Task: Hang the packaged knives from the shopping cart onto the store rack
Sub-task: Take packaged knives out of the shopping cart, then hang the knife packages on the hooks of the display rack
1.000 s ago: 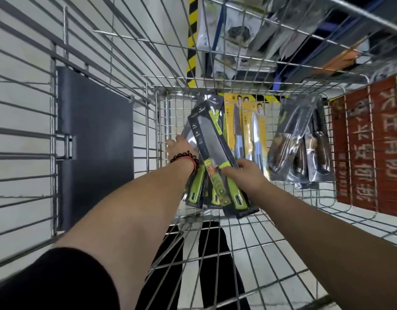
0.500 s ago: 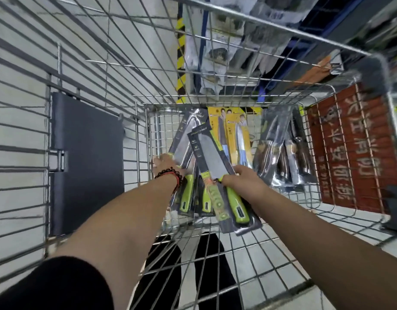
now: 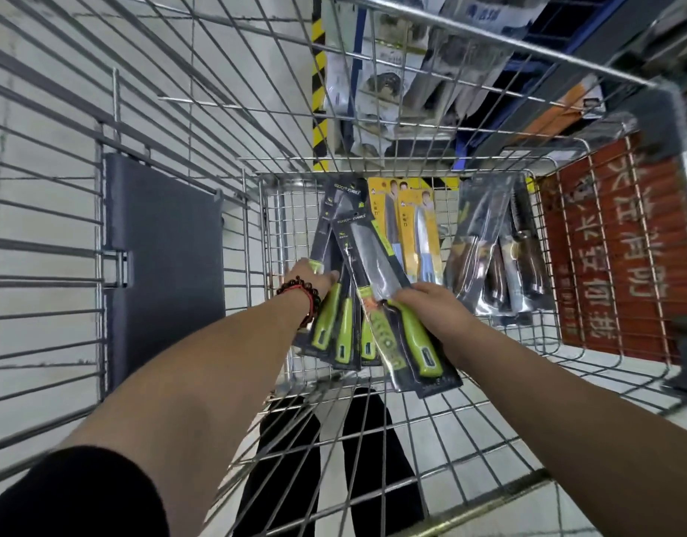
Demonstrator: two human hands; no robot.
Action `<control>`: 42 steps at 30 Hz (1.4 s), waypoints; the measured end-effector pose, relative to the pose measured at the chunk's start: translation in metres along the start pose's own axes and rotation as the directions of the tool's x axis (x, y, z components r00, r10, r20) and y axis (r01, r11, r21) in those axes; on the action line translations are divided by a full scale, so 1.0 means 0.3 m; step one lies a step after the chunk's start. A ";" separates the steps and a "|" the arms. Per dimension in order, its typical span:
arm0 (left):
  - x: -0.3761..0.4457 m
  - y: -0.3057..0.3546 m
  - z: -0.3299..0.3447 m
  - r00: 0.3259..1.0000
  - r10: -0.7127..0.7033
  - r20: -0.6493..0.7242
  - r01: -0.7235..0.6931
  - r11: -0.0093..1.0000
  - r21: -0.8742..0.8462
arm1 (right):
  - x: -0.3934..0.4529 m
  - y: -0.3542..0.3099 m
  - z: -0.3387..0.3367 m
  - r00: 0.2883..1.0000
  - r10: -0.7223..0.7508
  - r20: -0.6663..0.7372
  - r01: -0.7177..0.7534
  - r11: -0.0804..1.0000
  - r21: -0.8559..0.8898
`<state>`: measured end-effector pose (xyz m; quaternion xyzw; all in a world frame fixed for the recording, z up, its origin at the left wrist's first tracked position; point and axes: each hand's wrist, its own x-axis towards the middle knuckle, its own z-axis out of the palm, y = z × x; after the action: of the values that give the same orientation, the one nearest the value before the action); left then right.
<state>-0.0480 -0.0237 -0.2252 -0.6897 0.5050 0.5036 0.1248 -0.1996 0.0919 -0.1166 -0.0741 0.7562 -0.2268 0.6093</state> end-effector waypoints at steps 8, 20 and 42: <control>-0.224 0.033 -0.147 1.000 0.021 0.019 -0.013 0.932 -0.361 | -0.114 0.001 -0.059 0.999 0.003 0.046 -0.007 0.996 0.089; -1.031 0.187 -0.517 0.909 0.416 0.004 -0.353 0.776 -0.522 | -0.843 -0.105 -0.221 0.944 -0.324 -0.062 0.321 0.862 0.392; -2.073 0.182 -0.158 0.385 0.913 0.137 -0.800 0.404 -0.443 | -1.810 0.521 -0.270 0.469 -0.422 -0.776 0.841 0.483 0.245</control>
<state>-0.0551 0.2740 0.3256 -0.2268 0.6738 0.6809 -0.1760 -0.1175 0.4617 0.3103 -0.0903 0.7008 -0.6870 0.1695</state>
